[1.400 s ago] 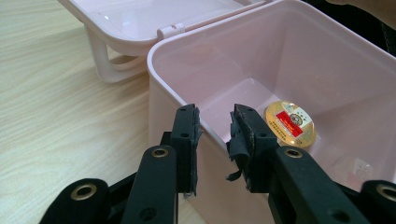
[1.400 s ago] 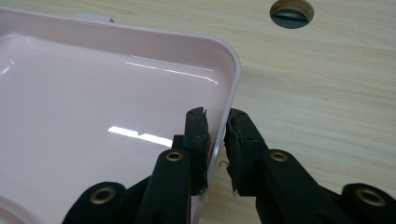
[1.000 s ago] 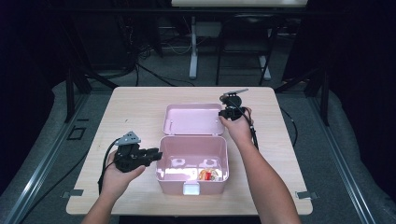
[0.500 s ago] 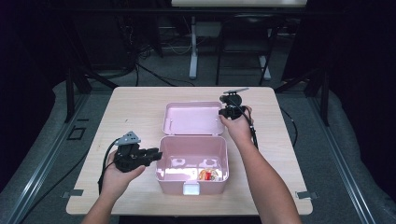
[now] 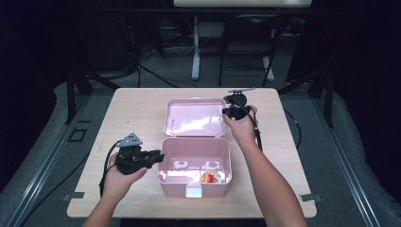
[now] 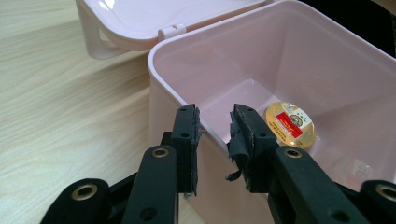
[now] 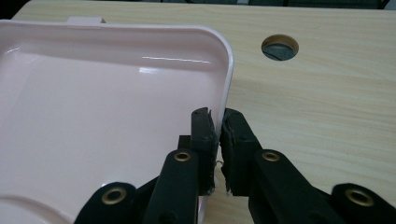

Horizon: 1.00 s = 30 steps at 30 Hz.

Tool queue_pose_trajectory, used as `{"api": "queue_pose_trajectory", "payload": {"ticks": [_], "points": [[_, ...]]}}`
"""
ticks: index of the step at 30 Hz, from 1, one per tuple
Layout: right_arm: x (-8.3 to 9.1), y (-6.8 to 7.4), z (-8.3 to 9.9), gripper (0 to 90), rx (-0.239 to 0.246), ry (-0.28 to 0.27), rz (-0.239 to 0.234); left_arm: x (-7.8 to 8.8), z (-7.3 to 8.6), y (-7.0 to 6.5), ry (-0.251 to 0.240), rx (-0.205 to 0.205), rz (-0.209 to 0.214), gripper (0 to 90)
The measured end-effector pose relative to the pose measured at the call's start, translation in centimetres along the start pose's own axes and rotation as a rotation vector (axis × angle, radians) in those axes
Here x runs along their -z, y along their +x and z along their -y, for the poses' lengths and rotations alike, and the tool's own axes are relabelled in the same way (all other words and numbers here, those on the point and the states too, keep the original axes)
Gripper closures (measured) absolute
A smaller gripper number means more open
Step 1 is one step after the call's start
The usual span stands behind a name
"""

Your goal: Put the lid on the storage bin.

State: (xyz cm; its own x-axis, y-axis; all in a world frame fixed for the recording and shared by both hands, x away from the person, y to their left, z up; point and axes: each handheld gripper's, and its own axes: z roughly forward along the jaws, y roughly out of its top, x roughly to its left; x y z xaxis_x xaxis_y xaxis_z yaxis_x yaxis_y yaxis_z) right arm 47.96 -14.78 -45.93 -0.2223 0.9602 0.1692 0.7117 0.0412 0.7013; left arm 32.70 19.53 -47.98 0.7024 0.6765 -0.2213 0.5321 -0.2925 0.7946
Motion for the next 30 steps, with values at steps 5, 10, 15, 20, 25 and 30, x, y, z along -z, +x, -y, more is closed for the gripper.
{"api": "queue_pose_trajectory", "payload": {"ticks": [5, 10, 15, 20, 25, 30], "points": [[0.7, 0.0, 0.0, 84.3, 0.008, -0.038, -0.007, 0.0, 0.0, 0.0, -0.002, 0.002, -0.001, 71.0], [1.4, 0.1, -0.1, 84.8, 0.016, -0.071, -0.009, 0.0, 0.0, 0.0, -0.002, 0.003, -0.003, 71.0], [2.5, 0.2, 0.0, 85.4, 0.016, -0.11, -0.022, 0.0, 0.0, 0.0, -0.004, 0.005, -0.002, 71.0], [3.4, 0.1, 0.1, 85.8, 0.006, -0.139, -0.042, -0.1, 0.0, 0.0, -0.006, 0.007, -0.003, 71.1], [4.5, 0.4, 0.5, 85.8, 0.044, -0.185, -0.032, -0.1, 0.0, 0.0, -0.006, 0.007, -0.008, 71.1], [4.8, 0.3, 0.5, 85.9, 0.032, -0.193, -0.047, -0.2, -0.4, 0.2, -0.005, 0.019, -0.011, 71.7]]}}
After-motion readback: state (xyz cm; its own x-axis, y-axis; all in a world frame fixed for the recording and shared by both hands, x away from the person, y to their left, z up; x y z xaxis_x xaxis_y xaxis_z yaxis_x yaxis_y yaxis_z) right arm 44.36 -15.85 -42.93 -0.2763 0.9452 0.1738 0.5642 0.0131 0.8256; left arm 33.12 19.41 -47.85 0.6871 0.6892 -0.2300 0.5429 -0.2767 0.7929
